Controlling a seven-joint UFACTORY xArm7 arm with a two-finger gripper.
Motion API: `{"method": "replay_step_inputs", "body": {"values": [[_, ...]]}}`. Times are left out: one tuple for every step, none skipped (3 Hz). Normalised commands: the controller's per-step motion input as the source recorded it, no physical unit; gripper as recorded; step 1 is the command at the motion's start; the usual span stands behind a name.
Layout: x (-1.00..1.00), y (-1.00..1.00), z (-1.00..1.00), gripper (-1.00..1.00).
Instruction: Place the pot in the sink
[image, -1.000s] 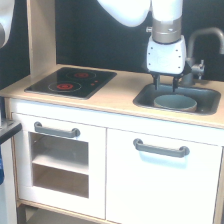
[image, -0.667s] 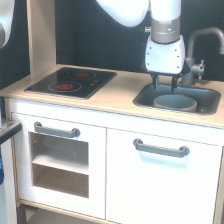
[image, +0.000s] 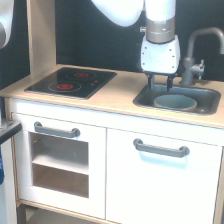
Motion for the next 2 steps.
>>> {"method": "replay_step_inputs", "body": {"values": [[0.11,-0.26,0.62,1.0],[-0.12,-0.06,0.62,0.78]]}}
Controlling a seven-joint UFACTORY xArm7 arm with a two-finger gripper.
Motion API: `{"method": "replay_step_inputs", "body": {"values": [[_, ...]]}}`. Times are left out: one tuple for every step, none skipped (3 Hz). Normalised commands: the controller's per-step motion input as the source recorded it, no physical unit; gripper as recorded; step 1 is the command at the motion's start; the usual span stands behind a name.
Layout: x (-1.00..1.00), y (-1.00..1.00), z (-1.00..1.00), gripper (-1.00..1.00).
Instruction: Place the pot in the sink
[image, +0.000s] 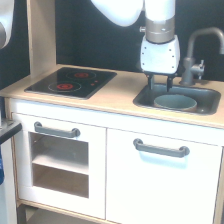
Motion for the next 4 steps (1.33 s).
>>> {"method": "replay_step_inputs", "body": {"values": [[-0.37,0.01,0.4,0.82],[-0.19,-0.13,0.55,0.87],[-0.1,-0.02,0.56,0.88],[0.28,0.0,0.17,0.73]]}}
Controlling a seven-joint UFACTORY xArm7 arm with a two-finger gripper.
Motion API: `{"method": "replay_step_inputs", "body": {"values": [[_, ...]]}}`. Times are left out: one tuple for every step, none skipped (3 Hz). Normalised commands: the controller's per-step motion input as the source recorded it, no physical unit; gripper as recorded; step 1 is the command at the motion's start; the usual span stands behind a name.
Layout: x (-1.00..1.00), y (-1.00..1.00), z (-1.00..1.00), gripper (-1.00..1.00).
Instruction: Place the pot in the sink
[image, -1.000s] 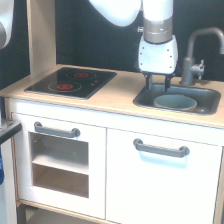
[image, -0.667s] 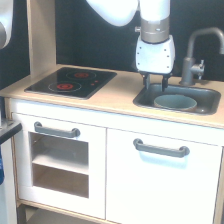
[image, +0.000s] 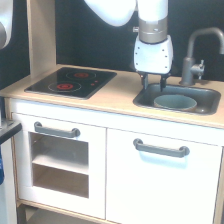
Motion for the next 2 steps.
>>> {"method": "replay_step_inputs", "body": {"values": [[0.21,-0.1,0.07,1.0],[0.23,-0.17,0.64,1.0]]}}
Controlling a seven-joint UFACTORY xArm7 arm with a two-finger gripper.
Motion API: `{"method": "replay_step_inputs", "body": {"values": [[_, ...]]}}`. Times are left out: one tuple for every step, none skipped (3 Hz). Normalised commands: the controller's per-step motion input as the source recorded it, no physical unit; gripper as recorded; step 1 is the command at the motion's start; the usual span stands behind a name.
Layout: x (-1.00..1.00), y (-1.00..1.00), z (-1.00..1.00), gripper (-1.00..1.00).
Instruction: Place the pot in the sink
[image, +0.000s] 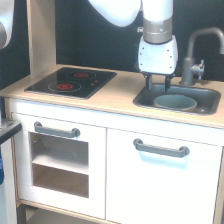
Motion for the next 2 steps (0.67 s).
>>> {"method": "replay_step_inputs", "body": {"values": [[-0.04,-0.13,1.0,1.0],[0.32,-0.08,0.87,1.0]]}}
